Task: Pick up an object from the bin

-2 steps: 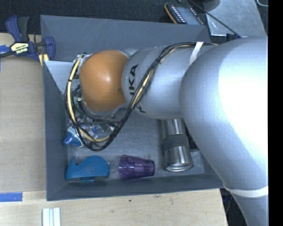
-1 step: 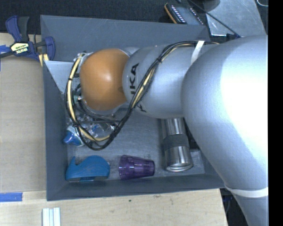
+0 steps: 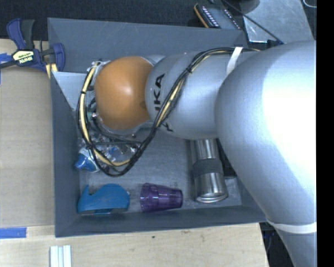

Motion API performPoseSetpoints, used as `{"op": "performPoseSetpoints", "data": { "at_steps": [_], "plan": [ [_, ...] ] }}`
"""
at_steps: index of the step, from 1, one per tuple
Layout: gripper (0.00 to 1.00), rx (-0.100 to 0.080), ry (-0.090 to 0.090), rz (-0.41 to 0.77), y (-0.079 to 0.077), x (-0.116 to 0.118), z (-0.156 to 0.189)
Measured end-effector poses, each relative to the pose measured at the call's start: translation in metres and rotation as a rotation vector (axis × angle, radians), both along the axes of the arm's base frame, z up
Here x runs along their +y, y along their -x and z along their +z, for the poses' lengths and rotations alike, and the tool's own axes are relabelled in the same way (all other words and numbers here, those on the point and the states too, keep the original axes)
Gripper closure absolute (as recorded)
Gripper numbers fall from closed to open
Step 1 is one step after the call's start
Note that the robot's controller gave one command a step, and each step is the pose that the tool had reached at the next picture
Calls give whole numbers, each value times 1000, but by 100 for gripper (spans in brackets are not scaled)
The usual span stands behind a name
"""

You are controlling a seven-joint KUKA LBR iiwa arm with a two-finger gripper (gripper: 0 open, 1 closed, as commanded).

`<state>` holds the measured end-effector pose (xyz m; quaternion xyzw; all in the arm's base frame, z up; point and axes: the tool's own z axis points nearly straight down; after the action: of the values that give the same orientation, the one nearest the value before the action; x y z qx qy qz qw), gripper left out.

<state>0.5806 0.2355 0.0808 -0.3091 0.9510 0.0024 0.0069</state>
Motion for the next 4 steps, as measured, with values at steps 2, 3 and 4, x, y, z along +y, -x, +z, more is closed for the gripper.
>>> {"op": "performPoseSetpoints", "data": {
  "at_steps": [2, 3, 4],
  "plan": [
    [100, 6, 3, -1, 2, -1, 35],
    [100, 1, 1, -1, 0, 0, 54],
    [100, -2, -1, -2, 0, 0, 65]
  ]
}}
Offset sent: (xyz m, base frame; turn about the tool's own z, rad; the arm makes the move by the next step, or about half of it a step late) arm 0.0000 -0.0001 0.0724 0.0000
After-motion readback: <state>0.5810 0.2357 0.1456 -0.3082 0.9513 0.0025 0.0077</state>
